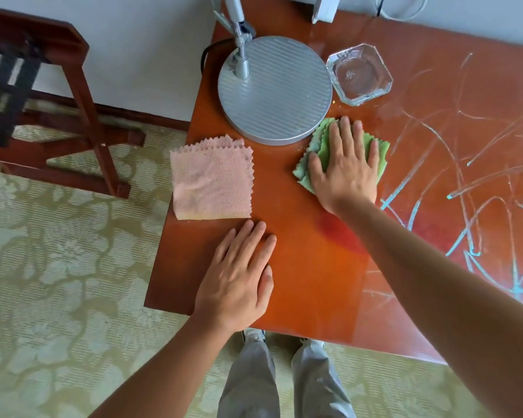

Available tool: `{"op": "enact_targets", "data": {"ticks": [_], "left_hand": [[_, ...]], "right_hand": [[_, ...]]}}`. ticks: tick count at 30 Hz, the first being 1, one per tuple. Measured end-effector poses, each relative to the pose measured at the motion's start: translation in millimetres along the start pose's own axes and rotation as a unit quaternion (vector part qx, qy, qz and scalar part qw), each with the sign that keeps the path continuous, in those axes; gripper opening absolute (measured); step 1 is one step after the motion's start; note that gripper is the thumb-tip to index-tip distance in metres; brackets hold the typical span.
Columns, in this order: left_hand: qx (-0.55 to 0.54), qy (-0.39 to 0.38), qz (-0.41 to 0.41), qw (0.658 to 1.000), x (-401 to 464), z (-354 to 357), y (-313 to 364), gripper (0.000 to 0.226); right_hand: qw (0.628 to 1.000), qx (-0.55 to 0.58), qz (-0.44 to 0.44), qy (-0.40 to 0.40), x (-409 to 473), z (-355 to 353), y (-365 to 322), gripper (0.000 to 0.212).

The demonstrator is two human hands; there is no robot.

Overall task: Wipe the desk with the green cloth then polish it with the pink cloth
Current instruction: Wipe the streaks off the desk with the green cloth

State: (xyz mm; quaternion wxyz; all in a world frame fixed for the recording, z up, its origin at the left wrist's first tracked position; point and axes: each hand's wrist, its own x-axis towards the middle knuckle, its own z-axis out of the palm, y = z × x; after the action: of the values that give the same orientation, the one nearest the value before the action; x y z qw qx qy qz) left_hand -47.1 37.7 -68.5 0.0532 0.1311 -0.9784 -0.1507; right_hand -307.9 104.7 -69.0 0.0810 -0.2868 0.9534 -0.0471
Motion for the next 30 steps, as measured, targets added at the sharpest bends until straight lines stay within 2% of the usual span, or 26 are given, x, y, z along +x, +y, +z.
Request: {"op": "enact_targets", "data": {"ticks": [4, 10, 18, 23, 30], "left_hand": [[0.002, -0.003, 0.004, 1.000, 0, 1, 1, 0.049], [0.000, -0.001, 0.000, 1.000, 0, 0, 0, 0.049], [0.011, -0.016, 0.004, 1.000, -4, -2, 3, 0.050], [0.014, -0.011, 0.007, 1.000, -3, -2, 3, 0.050], [0.000, -0.002, 0.005, 1.000, -2, -1, 1, 0.048]], "right_hand": [[1.000, 0.013, 0.003, 0.001, -10, 2, -23, 0.081], [0.991, 0.000, -0.128, -0.025, -81, 8, -40, 0.077], [0.988, -0.005, -0.151, -0.015, -236, 32, -14, 0.070], [0.988, -0.010, -0.151, -0.017, -217, 29, -10, 0.072], [0.998, -0.016, -0.068, -0.012, -96, 8, -1, 0.075]]}}
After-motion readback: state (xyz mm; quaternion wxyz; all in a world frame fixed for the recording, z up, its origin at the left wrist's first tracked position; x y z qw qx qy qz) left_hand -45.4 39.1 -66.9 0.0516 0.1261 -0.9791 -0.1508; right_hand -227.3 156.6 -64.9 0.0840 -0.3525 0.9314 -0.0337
